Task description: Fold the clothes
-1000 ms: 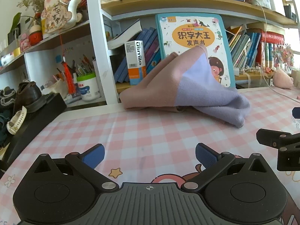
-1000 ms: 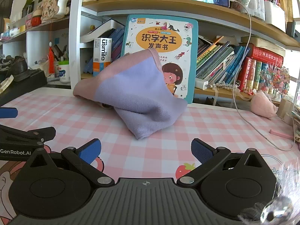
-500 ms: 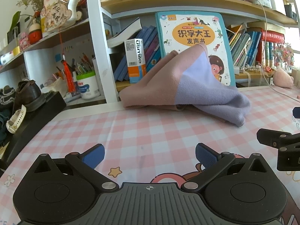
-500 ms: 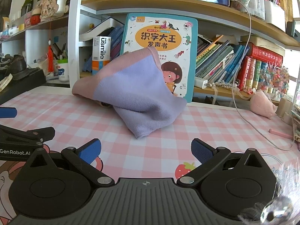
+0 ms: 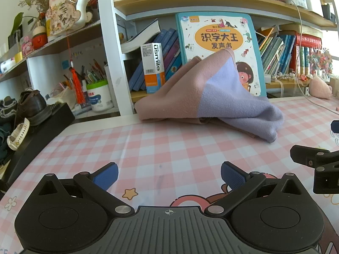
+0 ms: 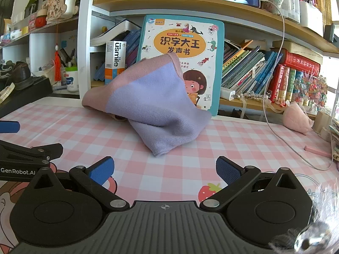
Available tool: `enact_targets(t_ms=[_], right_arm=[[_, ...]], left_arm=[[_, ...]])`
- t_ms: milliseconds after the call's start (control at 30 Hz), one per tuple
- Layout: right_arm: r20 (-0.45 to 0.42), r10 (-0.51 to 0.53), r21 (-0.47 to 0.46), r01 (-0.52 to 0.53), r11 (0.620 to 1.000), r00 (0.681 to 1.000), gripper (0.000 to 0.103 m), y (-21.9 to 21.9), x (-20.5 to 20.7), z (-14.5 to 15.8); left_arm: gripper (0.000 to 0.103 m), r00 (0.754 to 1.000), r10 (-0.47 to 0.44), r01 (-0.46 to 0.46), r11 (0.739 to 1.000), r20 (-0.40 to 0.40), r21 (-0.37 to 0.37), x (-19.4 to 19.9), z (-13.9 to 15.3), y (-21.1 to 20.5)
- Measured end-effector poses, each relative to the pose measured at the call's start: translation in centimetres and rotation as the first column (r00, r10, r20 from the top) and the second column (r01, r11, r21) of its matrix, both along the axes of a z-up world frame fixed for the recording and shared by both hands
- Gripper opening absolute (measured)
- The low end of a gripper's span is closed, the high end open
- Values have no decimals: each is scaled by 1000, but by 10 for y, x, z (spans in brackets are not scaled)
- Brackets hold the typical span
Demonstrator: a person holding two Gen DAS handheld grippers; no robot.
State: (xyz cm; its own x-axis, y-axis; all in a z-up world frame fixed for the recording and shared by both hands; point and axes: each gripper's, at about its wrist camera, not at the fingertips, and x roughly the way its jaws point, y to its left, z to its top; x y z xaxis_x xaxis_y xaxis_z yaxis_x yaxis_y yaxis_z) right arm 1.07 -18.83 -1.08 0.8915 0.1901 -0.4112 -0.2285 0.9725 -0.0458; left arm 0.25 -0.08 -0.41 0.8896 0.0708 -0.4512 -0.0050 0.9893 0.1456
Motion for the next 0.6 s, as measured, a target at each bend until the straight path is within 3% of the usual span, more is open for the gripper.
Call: enact_targets(t_ms=[600], right_arm=[[1, 5, -2, -5, 1000, 1000, 103, 2, 0, 0]], left_arm=[[103, 1000, 0, 0, 1000, -3, 5, 0, 1, 0]])
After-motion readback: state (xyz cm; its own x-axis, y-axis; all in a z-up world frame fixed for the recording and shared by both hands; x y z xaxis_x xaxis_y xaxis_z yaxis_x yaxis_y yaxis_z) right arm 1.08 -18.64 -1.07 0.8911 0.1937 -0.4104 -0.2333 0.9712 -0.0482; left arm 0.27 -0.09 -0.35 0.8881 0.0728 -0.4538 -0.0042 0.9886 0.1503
